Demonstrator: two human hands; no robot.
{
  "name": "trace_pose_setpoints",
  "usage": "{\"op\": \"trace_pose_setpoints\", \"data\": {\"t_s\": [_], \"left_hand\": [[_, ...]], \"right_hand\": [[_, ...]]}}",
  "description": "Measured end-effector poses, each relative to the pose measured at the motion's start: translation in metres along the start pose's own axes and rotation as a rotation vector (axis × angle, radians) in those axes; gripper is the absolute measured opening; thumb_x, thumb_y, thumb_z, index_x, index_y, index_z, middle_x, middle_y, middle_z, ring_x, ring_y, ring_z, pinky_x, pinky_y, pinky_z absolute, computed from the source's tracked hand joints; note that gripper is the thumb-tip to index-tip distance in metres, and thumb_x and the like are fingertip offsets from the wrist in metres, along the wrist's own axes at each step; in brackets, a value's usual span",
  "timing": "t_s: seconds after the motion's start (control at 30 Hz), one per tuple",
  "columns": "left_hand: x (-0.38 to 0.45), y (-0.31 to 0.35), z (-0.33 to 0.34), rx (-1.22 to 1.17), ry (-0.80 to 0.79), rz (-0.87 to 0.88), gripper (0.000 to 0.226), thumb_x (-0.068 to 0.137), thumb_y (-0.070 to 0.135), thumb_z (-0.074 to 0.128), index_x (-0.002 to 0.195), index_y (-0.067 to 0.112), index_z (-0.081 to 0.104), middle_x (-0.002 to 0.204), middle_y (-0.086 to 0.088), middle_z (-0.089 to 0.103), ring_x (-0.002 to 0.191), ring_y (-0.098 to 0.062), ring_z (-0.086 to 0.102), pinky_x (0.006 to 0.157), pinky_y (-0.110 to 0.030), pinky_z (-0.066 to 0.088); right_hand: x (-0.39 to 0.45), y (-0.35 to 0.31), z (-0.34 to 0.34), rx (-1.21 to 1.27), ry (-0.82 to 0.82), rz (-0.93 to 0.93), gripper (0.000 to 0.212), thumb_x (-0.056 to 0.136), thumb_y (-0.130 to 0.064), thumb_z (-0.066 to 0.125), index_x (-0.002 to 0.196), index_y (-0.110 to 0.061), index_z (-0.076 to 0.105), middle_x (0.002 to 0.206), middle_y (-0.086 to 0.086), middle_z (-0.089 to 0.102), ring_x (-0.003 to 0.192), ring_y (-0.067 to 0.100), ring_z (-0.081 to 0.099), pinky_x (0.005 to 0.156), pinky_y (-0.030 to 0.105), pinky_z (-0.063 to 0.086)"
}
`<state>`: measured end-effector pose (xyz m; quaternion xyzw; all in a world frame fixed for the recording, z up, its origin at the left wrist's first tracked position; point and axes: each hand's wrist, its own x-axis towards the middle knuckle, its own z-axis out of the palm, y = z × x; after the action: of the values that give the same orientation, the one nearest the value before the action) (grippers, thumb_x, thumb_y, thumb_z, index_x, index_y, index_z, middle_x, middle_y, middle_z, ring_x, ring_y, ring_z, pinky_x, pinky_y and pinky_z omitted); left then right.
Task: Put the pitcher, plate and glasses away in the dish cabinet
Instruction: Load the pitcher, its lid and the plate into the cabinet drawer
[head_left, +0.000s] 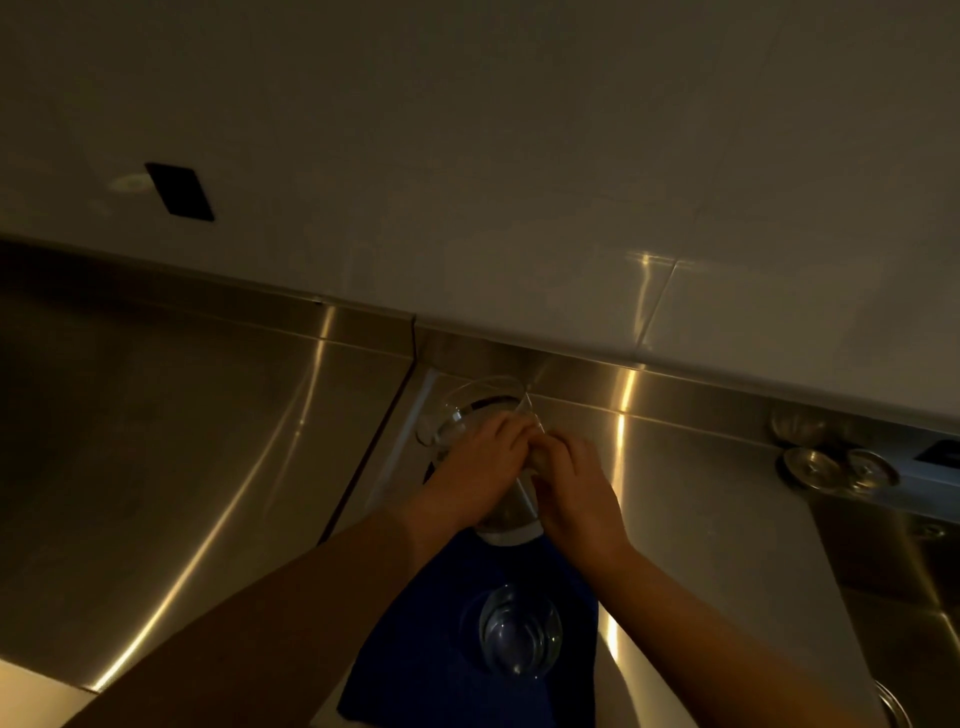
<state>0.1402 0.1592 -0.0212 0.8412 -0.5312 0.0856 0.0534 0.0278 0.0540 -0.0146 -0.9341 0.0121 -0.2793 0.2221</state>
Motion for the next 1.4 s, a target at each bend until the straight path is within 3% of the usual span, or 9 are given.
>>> {"op": "trace_pose_setpoints", "data": {"t_s": [0.13,0.3,0.5,0.63,0.73,0.87,1.0,1.27,1.4], "left_hand": [[-0.002,0.009,0.002,-0.112,0.013,0.011,0.061,0.093,0.016,0.051,0.147,0.013,0.022,0.154,-0.005,0.019,0.141,-0.022,0.014,0.113,-0.03,0.015],[-0.006,0.01,0.004,-0.127,-0.005,0.024,0.077,0.091,0.007,0.054,0.15,0.014,0.004,0.158,-0.004,0.003,0.143,-0.021,0.012,0.114,-0.03,0.012],[-0.006,0.006,0.01,-0.191,0.004,-0.097,0.085,0.095,0.022,0.052,0.141,0.021,-0.02,0.151,0.003,-0.023,0.138,-0.022,0.027,0.11,-0.032,0.027],[-0.009,0.004,0.01,-0.248,0.022,-0.138,0.074,0.098,0.027,0.047,0.144,0.019,-0.01,0.158,-0.007,0.007,0.136,-0.026,0.029,0.109,-0.033,0.025],[-0.009,0.006,0.008,-0.299,0.061,-0.207,0.065,0.096,0.029,0.048,0.149,0.014,0.012,0.155,-0.009,0.019,0.136,-0.024,0.03,0.109,-0.03,0.023],[-0.012,0.008,0.011,-0.306,0.058,-0.245,0.056,0.096,0.035,0.047,0.144,0.014,0.028,0.149,-0.006,0.032,0.133,-0.02,0.033,0.107,-0.027,0.024],[-0.011,0.021,0.013,-0.275,0.02,-0.186,0.051,0.097,0.035,0.044,0.142,0.014,0.031,0.145,-0.006,0.036,0.128,-0.018,0.038,0.104,-0.027,0.026],[-0.013,0.046,0.015,-0.175,-0.023,-0.115,0.046,0.099,0.032,0.04,0.138,0.009,0.034,0.141,-0.008,0.039,0.126,-0.02,0.038,0.103,-0.026,0.026],[-0.016,0.06,0.018,-0.093,-0.056,-0.105,0.052,0.099,0.036,0.04,0.142,0.007,0.031,0.146,-0.01,0.035,0.134,-0.021,0.03,0.113,-0.029,0.015]], "right_hand": [[-0.01,0.011,-0.004,-0.003,-0.053,0.056,0.065,0.073,0.002,0.07,0.128,-0.016,0.041,0.125,0.013,0.05,0.109,0.024,0.051,0.072,0.033,0.053],[-0.013,0.023,-0.012,-0.056,-0.152,0.044,0.062,0.08,-0.006,0.067,0.137,-0.005,0.041,0.137,0.017,0.044,0.12,0.029,0.048,0.093,0.031,0.042],[-0.01,0.02,-0.011,-0.115,-0.178,0.012,0.062,0.076,-0.004,0.072,0.133,-0.001,0.046,0.136,0.021,0.047,0.118,0.034,0.051,0.092,0.043,0.049],[-0.006,0.022,-0.007,-0.171,-0.206,-0.018,0.082,0.066,-0.003,0.081,0.137,-0.002,0.041,0.14,0.022,0.043,0.125,0.037,0.045,0.1,0.042,0.041],[-0.005,0.026,-0.004,-0.205,-0.269,-0.035,0.095,0.07,0.0,0.076,0.148,-0.012,0.022,0.154,0.015,0.02,0.14,0.035,0.022,0.108,0.043,0.031],[-0.007,0.027,-0.009,-0.233,-0.311,-0.033,0.097,0.069,0.008,0.07,0.148,-0.012,0.018,0.155,0.014,0.013,0.142,0.033,0.015,0.107,0.048,0.036],[-0.012,0.026,-0.015,-0.294,-0.339,-0.087,0.087,0.069,0.008,0.071,0.144,-0.003,0.027,0.151,0.021,0.022,0.139,0.038,0.022,0.107,0.05,0.034],[-0.033,0.036,-0.022,-0.32,-0.45,-0.049,0.081,0.087,-0.006,0.058,0.148,-0.009,0.005,0.156,0.012,-0.006,0.142,0.028,-0.013,0.118,0.039,0.014],[-0.046,0.04,-0.023,-0.33,-0.456,0.013,0.077,0.089,-0.008,0.055,0.149,-0.01,0.006,0.156,0.012,-0.008,0.142,0.028,-0.017,0.118,0.036,0.012]]}}
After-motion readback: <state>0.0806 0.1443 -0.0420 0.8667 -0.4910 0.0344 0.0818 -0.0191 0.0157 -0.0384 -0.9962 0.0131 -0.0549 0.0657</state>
